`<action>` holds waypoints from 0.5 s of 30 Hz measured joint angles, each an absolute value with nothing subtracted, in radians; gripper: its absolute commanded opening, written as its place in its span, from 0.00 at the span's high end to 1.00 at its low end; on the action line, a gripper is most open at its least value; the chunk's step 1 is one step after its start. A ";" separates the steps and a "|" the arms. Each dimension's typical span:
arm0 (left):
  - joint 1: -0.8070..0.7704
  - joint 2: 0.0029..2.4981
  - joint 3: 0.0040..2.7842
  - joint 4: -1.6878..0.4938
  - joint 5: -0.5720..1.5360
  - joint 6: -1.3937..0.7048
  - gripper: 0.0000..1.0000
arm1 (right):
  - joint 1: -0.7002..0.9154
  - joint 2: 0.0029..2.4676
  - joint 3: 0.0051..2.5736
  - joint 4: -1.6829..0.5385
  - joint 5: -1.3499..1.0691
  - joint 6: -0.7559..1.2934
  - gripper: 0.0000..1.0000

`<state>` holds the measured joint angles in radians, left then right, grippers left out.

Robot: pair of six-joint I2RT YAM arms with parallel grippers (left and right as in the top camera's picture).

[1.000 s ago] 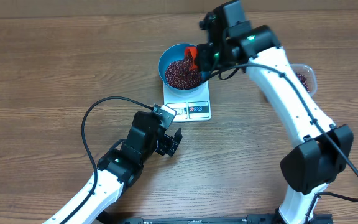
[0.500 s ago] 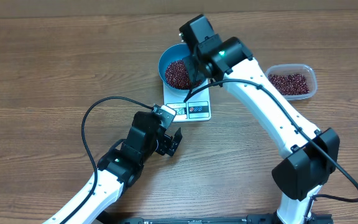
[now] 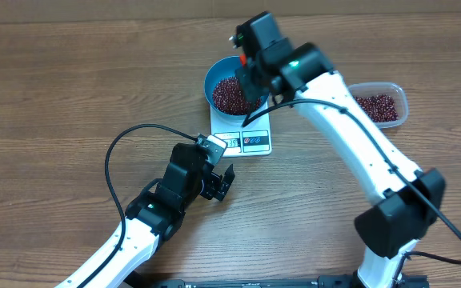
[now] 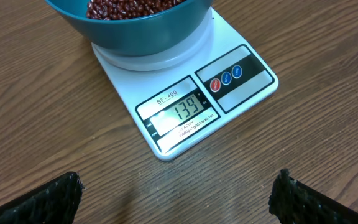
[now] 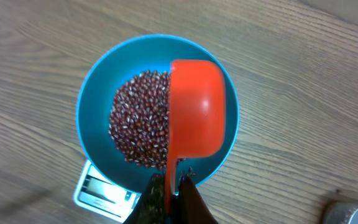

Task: Scoop item into bowl and weigh 150g on scale
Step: 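Move the right gripper with the empty scoop back to the tub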

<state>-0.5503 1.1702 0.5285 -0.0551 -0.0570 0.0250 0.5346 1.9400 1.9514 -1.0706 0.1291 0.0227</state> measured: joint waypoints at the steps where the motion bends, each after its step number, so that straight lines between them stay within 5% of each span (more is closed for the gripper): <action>1: -0.550 1.170 0.529 -0.055 -0.057 0.025 0.00 | 0.512 1.925 1.952 -1.072 0.093 0.023 0.96; 15: -0.550 1.170 0.529 -0.055 -0.057 0.025 0.00 | 0.065 1.747 1.977 -1.288 -0.233 0.026 0.96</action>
<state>-0.5503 1.1702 0.5285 -0.0551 -0.0570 0.0250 0.0647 1.7470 1.9766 -1.2877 -0.2325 0.0257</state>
